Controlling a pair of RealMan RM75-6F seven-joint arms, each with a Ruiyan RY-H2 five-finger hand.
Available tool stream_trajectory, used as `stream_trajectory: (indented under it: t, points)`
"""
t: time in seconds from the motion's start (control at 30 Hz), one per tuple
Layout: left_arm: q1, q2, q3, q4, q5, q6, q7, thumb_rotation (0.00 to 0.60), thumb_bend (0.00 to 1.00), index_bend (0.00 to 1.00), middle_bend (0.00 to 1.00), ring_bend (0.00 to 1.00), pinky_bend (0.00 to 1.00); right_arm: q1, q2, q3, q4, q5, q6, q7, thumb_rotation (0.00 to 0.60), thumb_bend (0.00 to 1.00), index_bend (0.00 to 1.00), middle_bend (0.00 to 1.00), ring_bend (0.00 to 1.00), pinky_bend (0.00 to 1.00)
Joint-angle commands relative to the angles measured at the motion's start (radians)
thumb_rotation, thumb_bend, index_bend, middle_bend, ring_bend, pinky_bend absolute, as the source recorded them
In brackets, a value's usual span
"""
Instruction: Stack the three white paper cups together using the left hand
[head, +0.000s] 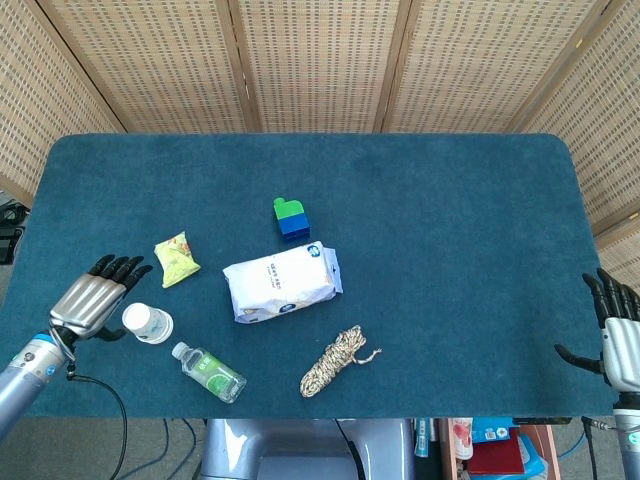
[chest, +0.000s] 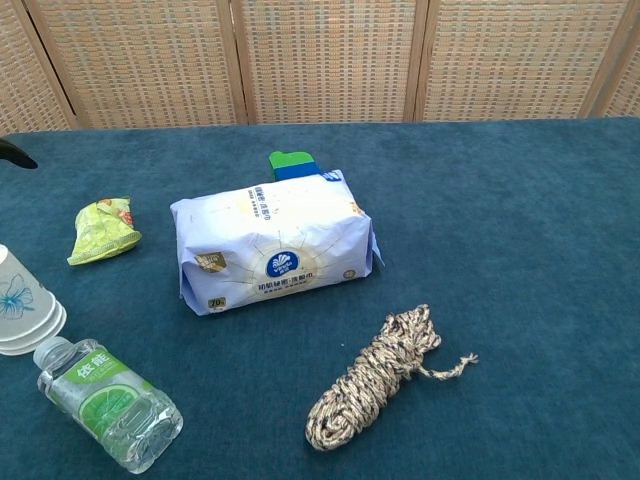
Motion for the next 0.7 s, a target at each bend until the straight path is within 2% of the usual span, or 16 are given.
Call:
stream_trajectory:
  t: [0.03,0.13,0.2,0.23,0.27,0.37,0.47,0.7]
  points:
    - [0.020,-0.019,-0.012,0.010,0.014,0.030,-0.047,0.600,0.22,0.02,0.00,0.00,0.00,0.000,0.000,-0.001,-0.001,-0.002,0.000,0.000,0.600,0.00,0.00,0.00,0.00,0.00]
    - [0.073,-0.055,-0.025,0.033,0.059,0.130,-0.103,0.600,0.22,0.01,0.00,0.00,0.00,0.000,0.002,-0.002,-0.003,-0.007,0.001,0.000,0.600,0.00,0.00,0.00,0.00,0.00]
    - [0.133,-0.108,-0.028,0.068,0.102,0.252,-0.118,0.600,0.22,0.00,0.00,0.00,0.00,0.001,0.005,-0.003,-0.005,-0.007,-0.001,-0.001,0.600,0.00,0.00,0.00,0.00,0.00]
    - [0.166,-0.142,-0.028,0.089,0.120,0.320,-0.107,0.600,0.22,0.00,0.00,0.00,0.00,0.002,0.005,-0.003,-0.004,-0.007,-0.002,-0.003,0.600,0.00,0.00,0.00,0.00,0.00]
    - [0.222,-0.203,-0.027,0.124,0.141,0.431,-0.089,0.600,0.22,0.00,0.00,0.00,0.00,0.004,0.004,-0.005,-0.002,-0.010,-0.005,-0.013,0.600,0.00,0.00,0.00,0.00,0.00]
    - [0.307,-0.326,-0.027,0.215,0.203,0.597,-0.104,0.600,0.22,0.00,0.00,0.00,0.00,0.007,0.002,-0.008,0.000,-0.020,-0.001,-0.028,0.600,0.00,0.00,0.00,0.00,0.00]
    - [0.357,-0.394,-0.017,0.296,0.238,0.675,-0.096,0.600,0.22,0.00,0.00,0.00,0.00,0.007,-0.001,-0.010,0.000,-0.027,0.002,-0.033,0.600,0.00,0.00,0.00,0.00,0.00]
    - [0.411,-0.447,-0.009,0.351,0.259,0.719,-0.088,0.600,0.22,0.00,0.00,0.00,0.00,0.008,-0.007,-0.015,0.002,-0.029,0.001,-0.049,0.600,0.00,0.00,0.00,0.00,0.00]
